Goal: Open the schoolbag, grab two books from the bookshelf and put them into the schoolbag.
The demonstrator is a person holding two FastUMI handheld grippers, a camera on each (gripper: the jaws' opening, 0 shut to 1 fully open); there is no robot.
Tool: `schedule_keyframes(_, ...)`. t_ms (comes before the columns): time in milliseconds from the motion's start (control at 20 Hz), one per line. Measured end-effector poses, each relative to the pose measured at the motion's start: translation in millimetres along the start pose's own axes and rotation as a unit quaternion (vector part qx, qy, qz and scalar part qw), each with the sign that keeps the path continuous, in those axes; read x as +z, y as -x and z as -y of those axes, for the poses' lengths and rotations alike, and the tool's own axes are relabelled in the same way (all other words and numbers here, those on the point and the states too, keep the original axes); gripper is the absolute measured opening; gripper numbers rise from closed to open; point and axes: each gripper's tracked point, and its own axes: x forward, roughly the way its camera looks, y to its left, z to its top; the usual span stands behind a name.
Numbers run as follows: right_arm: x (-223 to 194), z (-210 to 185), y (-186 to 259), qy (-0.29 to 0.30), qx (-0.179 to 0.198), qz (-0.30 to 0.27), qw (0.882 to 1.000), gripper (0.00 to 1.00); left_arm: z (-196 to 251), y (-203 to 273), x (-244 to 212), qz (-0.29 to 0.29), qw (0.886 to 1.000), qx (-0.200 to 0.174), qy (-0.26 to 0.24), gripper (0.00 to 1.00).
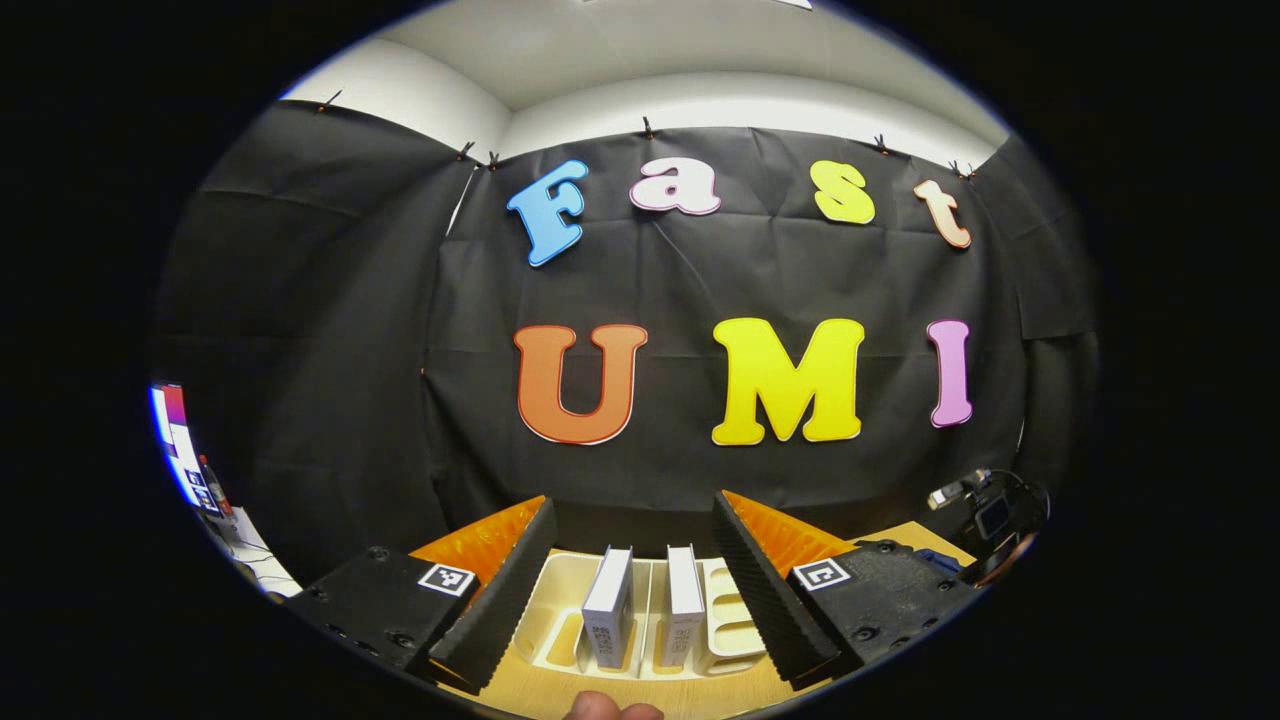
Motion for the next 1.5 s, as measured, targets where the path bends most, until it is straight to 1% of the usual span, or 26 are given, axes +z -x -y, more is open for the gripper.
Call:
schedule_keyframes(300, 23, 51, 33, -0.008, 0.008, 0.012, 1.0, 0.0, 16, -11, -13, -0.027, 1.0, -0.014, -0.003, 0.99)
schedule_keyframes(550, 35, 86, 48, -0.005, 0.014, 0.011, 1.0, 0.0, 34, -23, -24, -0.048, 0.999, -0.024, -0.004, 0.99)
schedule_keyframes(650, 39, 95, 51, -0.011, 0.019, 0.009, 1.0, 0.0, 41, -28, -29, -0.059, 0.998, -0.028, 0.0, 0.99)
schedule_keyframes(800, 44, 120, 54, -0.011, 0.018, 0.006, 1.0, 0.0, 46, -38, -37, -0.078, 0.996, -0.032, -0.004, 0.99)
schedule_keyframes(950, 46, 139, 54, -0.011, 0.016, 0.001, 1.0, 0.0, 46, -51, -43, -0.099, 0.994, -0.036, -0.008, 0.99)
schedule_keyframes(1100, 45, 151, 54, -0.018, 0.023, -0.004, 1.0, 0.0, 45, -60, -48, -0.121, 0.992, -0.042, -0.014, 0.99)
schedule_keyframes(1300, 46, 161, 54, -0.03, 0.035, -0.008, 0.999, 0.0, 33, -75, -60, -0.164, 0.985, -0.049, -0.023, 0.99)
schedule_keyframes(1400, 46, 166, 53, -0.031, 0.039, -0.007, 0.999, 0.0, 27, -80, -69, -0.195, 0.979, -0.051, -0.015, 0.99)
schedule_keyframes(1500, 44, 166, 54, -0.031, 0.044, -0.007, 0.998, 0.0, 25, -88, -81, -0.226, 0.973, -0.054, -0.019, 1.0)
